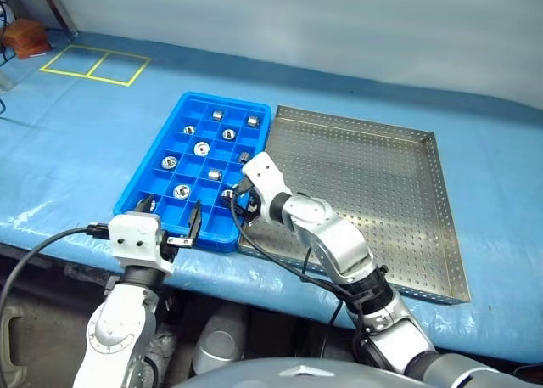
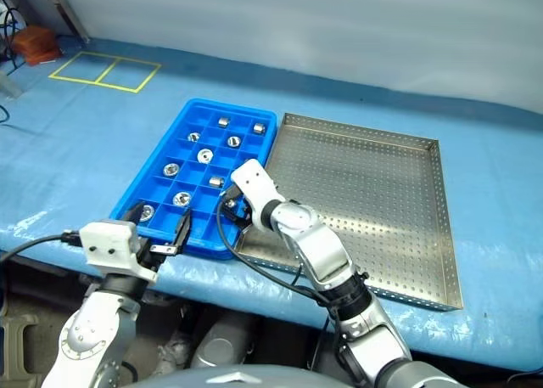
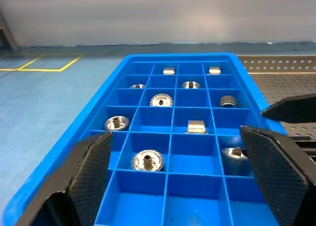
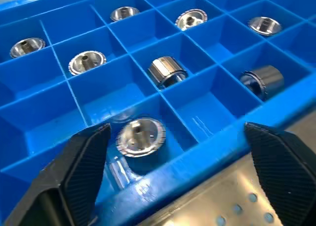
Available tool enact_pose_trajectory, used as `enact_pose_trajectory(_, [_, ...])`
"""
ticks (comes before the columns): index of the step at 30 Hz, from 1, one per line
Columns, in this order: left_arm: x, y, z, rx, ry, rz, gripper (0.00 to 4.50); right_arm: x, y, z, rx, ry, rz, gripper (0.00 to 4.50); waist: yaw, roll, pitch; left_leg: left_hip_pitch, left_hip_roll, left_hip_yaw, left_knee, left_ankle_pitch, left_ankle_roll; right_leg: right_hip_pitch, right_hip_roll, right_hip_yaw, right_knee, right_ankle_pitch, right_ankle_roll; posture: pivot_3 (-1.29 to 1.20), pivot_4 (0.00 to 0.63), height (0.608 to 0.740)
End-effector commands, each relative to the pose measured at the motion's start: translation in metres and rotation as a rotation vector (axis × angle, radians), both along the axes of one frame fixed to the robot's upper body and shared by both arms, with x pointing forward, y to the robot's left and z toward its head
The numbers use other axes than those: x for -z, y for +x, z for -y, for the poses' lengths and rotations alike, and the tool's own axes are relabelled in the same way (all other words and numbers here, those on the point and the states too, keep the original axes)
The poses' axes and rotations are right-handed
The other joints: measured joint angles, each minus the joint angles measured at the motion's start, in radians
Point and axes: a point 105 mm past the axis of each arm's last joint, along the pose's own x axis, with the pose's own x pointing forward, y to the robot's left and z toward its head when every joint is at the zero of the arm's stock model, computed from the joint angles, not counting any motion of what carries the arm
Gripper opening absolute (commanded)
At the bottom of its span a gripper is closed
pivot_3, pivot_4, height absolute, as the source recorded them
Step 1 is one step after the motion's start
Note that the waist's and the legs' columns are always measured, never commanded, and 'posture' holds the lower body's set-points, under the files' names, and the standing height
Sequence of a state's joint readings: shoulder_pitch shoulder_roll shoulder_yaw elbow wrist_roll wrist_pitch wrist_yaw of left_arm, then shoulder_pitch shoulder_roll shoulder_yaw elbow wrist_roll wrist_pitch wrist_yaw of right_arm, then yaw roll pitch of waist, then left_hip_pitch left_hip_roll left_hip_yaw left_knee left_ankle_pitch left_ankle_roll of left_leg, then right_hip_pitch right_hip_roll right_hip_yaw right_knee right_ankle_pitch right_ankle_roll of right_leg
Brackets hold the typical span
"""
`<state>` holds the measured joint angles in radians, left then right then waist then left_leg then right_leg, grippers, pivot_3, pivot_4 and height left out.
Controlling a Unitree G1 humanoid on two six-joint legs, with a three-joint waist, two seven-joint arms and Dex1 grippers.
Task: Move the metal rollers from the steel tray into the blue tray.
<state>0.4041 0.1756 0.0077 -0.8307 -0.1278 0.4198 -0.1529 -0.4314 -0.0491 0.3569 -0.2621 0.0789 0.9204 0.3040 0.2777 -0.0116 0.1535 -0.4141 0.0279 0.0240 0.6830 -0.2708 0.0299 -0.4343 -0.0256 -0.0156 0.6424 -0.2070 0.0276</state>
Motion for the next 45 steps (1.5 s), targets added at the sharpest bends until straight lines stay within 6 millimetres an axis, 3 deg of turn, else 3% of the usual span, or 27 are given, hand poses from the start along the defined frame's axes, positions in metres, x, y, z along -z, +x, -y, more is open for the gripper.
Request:
enact_pose_trajectory(1, [0.001, 0.001, 0.022, 0.162, 0.004, -0.021, 4.5, -0.022, 0.003, 0.031, 0.116, 0.028, 0.056, 4.48, -0.016, 0.0, 0.0, 0.0, 0.0, 0.0, 0.0, 0.0, 0.0, 0.0, 0.0, 0.0, 0.0, 0.0, 0.0, 0.27, 0.15, 0.74])
enact_pose_trajectory(5, [0.007, 0.002, 0.045, 0.329, 0.016, -0.062, 4.5, -0.023, 0.0, 0.072, 0.29, -0.018, 0.019, 4.48, -0.073, 0.001, 0.0, 0.0, 0.0, 0.0, 0.0, 0.0, 0.0, 0.0, -0.001, 0.0, -0.001, 0.0, 0.0, 0.19, 0.15, 0.74])
enact_pose_trajectory(8, [0.01, 0.003, 0.058, 0.412, 0.002, -0.077, 4.5, -0.018, -0.01, 0.091, 0.382, -0.048, -0.047, 4.48, -0.134, 0.001, 0.0, 0.0, 0.0, -0.001, 0.0, 0.0, 0.0, 0.001, -0.001, 0.001, 0.0, 0.0, 0.0, 0.14, 0.15, 0.74])
enact_pose_trajectory(15, [0.013, 0.006, 0.071, 0.494, -0.008, -0.091, 4.5, -0.006, -0.038, 0.103, 0.468, -0.079, -0.201, 4.48, -0.24, 0.003, 0.001, 0.003, 0.002, -0.001, -0.001, 0.0, 0.0, 0.002, 0.0, 0.001, 0.003, -0.001, -0.003, 0.08, 0.15, 0.74])
enact_pose_trajectory(20, [0.016, 0.007, 0.076, 0.505, -0.021, -0.099, 4.5, 0.007, -0.055, 0.097, 0.39, -0.064, -0.259, 4.48, -0.259, 0.003, 0.001, 0.004, 0.002, -0.001, -0.001, 0.0, 0.0, 0.003, 0.0, 0.002, 0.002, -0.002, -0.003, 0.07, 0.15, 0.74])
enact_pose_trajectory(27, [0.021, 0.007, 0.078, 0.495, -0.037, -0.11, 4.5, 0.031, -0.074, 0.106, 0.394, -0.071, -0.363, 4.48, -0.261, 0.002, 0.001, 0.004, 0.001, -0.001, 0.0, 0.0, 0.001, 0.003, -0.002, 0.003, 0.002, -0.001, -0.001, 0.08, 0.15, 0.74])
enact_pose_trajectory(40, [0.027, 0.003, 0.077, 0.459, -0.067, -0.121, 4.5, 0.039, -0.077, 0.109, 0.471, -0.001, -0.451, 4.48, -0.256, 0.002, 0.001, 0.004, 0.001, -0.001, 0.0, 0.0, 0.001, 0.003, -0.001, 0.004, 0.001, -0.001, 0.0, 0.14, 0.15, 0.74])
enact_pose_trajectory(45, [0.027, 0.002, 0.076, 0.449, -0.067, -0.114, 4.5, 0.039, -0.079, 0.112, 0.449, -0.025, -0.478, 3.24, -0.252, 0.002, 0.001, 0.004, 0.001, -0.001, 0.0, 0.0, 0.001, 0.003, -0.001, 0.004, 0.001, -0.001, 0.0, 0.15, 0.15, 0.74])
